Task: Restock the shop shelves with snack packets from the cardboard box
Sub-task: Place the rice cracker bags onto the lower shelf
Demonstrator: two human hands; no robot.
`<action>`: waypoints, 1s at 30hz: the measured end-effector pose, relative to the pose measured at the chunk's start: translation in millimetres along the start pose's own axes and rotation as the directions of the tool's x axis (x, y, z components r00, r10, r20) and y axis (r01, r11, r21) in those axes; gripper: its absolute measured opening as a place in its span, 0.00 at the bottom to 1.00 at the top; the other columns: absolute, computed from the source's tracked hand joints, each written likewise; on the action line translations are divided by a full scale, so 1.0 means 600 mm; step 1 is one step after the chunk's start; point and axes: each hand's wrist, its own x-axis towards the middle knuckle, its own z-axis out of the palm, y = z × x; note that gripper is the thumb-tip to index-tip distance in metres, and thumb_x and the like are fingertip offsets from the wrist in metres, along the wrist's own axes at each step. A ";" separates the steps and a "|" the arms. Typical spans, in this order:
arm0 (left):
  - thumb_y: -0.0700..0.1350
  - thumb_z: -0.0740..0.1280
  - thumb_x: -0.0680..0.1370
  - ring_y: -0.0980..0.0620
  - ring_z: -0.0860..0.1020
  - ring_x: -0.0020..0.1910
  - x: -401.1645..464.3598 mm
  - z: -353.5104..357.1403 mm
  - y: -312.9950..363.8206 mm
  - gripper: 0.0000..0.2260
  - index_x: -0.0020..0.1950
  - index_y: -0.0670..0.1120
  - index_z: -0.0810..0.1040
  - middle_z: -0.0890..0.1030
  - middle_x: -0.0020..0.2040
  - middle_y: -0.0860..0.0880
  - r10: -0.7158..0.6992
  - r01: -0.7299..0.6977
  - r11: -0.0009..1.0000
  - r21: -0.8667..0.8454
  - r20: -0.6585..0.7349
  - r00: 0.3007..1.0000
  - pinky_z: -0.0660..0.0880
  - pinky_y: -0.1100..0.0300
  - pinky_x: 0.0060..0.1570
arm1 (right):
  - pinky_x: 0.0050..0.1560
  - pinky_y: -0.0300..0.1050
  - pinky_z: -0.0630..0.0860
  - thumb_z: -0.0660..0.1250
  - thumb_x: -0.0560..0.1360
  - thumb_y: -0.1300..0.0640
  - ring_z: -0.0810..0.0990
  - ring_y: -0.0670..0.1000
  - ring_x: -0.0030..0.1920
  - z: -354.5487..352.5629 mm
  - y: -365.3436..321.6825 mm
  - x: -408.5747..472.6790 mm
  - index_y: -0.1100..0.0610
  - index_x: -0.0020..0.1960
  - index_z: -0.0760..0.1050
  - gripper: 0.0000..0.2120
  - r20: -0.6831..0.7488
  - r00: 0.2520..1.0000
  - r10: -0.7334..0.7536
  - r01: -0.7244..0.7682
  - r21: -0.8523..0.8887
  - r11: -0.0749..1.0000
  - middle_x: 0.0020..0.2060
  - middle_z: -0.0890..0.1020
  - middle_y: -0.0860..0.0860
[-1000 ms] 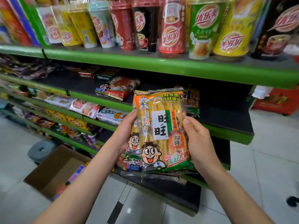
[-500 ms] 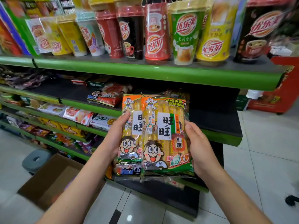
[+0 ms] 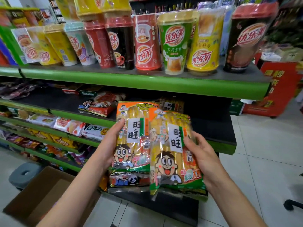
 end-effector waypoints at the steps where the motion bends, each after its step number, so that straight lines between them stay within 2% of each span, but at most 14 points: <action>1: 0.64 0.71 0.73 0.41 0.86 0.49 0.001 -0.007 0.006 0.24 0.60 0.49 0.83 0.86 0.54 0.42 0.004 -0.004 1.000 -0.008 -0.003 1.000 0.82 0.49 0.42 | 0.37 0.50 0.83 0.75 0.67 0.47 0.87 0.60 0.47 -0.011 -0.005 0.001 0.48 0.64 0.73 0.27 -0.043 0.999 -0.023 0.023 0.011 1.000 0.50 0.87 0.57; 4: 0.64 0.69 0.74 0.42 0.86 0.44 0.006 -0.032 0.025 0.18 0.50 0.51 0.88 0.87 0.50 0.42 0.026 -0.027 0.999 -0.021 -0.037 0.999 0.82 0.50 0.39 | 0.36 0.51 0.83 0.73 0.68 0.48 0.87 0.59 0.45 -0.051 -0.020 0.006 0.50 0.62 0.74 0.24 -0.191 0.979 -0.075 0.079 0.013 0.997 0.48 0.87 0.56; 8: 0.63 0.68 0.75 0.42 0.86 0.44 0.011 -0.063 0.043 0.16 0.46 0.53 0.88 0.87 0.50 0.43 0.101 -0.106 0.993 -0.047 -0.107 0.989 0.83 0.48 0.40 | 0.33 0.51 0.82 0.71 0.74 0.50 0.88 0.57 0.43 -0.106 -0.037 0.007 0.52 0.60 0.75 0.16 -0.335 0.936 -0.107 0.118 0.012 0.993 0.47 0.88 0.55; 11: 0.62 0.66 0.77 0.44 0.87 0.42 0.011 -0.076 0.046 0.16 0.44 0.55 0.88 0.87 0.47 0.45 0.152 -0.163 0.984 -0.077 -0.136 0.979 0.83 0.49 0.36 | 0.31 0.49 0.82 0.71 0.75 0.51 0.88 0.55 0.40 -0.134 -0.049 0.008 0.52 0.59 0.75 0.15 -0.403 0.906 -0.127 0.147 0.018 0.989 0.45 0.88 0.54; 14: 0.61 0.64 0.79 0.46 0.87 0.42 0.008 -0.077 0.045 0.17 0.43 0.56 0.88 0.88 0.45 0.46 0.162 -0.175 0.978 -0.109 -0.119 0.980 0.83 0.51 0.34 | 0.32 0.48 0.82 0.70 0.77 0.52 0.88 0.54 0.40 -0.148 -0.058 0.013 0.53 0.60 0.74 0.13 -0.431 0.891 -0.142 0.162 0.011 0.987 0.45 0.88 0.54; 18: 0.60 0.65 0.79 0.44 0.87 0.47 0.009 -0.080 0.036 0.16 0.44 0.54 0.89 0.87 0.49 0.45 0.147 -0.163 0.976 -0.143 -0.116 0.982 0.83 0.49 0.38 | 0.33 0.49 0.82 0.69 0.78 0.53 0.88 0.54 0.42 -0.156 -0.060 0.020 0.52 0.57 0.75 0.10 -0.440 0.886 -0.149 0.167 0.001 0.986 0.45 0.88 0.54; 24: 0.61 0.68 0.77 0.42 0.85 0.53 0.013 -0.094 0.029 0.15 0.50 0.53 0.88 0.86 0.56 0.44 0.131 -0.152 0.974 -0.167 -0.132 0.983 0.83 0.45 0.45 | 0.33 0.49 0.82 0.69 0.78 0.53 0.88 0.55 0.43 -0.159 -0.056 0.025 0.54 0.65 0.72 0.18 -0.441 0.887 -0.138 0.158 0.009 0.987 0.46 0.88 0.53; 30: 0.60 0.67 0.78 0.46 0.86 0.49 0.014 -0.104 0.032 0.15 0.49 0.52 0.88 0.87 0.53 0.46 0.151 -0.181 0.964 -0.194 -0.164 0.975 0.84 0.45 0.44 | 0.34 0.50 0.82 0.70 0.77 0.53 0.88 0.55 0.43 -0.169 -0.059 0.031 0.54 0.68 0.71 0.21 -0.464 0.875 -0.141 0.161 0.005 0.987 0.46 0.88 0.53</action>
